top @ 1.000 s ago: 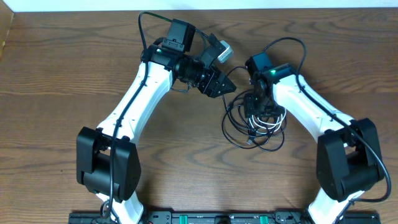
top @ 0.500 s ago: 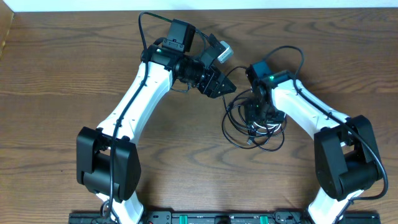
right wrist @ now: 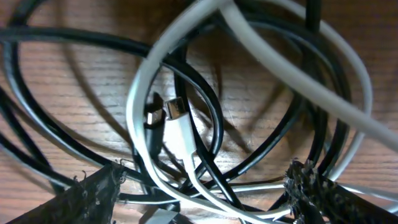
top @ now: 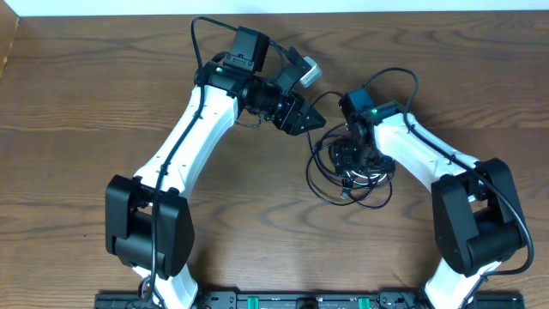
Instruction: Untangle cables
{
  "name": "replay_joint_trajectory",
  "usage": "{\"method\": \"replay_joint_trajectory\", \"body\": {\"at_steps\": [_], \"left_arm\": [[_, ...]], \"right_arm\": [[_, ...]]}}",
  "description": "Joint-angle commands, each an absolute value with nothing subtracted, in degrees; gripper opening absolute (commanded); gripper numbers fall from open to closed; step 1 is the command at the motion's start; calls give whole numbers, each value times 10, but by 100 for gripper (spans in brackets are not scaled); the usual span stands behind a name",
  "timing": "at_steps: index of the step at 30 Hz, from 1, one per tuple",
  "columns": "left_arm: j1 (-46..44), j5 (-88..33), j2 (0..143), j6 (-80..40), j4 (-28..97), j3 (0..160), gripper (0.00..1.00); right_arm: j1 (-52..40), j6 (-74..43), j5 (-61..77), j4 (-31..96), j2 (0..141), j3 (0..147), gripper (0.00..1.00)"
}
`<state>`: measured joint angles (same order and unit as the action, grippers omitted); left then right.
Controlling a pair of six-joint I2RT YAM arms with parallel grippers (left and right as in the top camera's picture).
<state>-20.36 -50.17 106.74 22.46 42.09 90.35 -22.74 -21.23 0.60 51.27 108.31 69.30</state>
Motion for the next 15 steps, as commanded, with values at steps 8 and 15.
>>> {"method": "replay_joint_trajectory", "body": {"at_steps": [8, 15], "left_arm": [[-203, -499, 1057, 222, 423, 909, 71], [-203, -498, 1057, 222, 424, 909, 71]], "right_arm": [[-230, -225, 28, 481, 1087, 638, 1], [-230, -225, 106, 429, 1084, 639, 1]]}}
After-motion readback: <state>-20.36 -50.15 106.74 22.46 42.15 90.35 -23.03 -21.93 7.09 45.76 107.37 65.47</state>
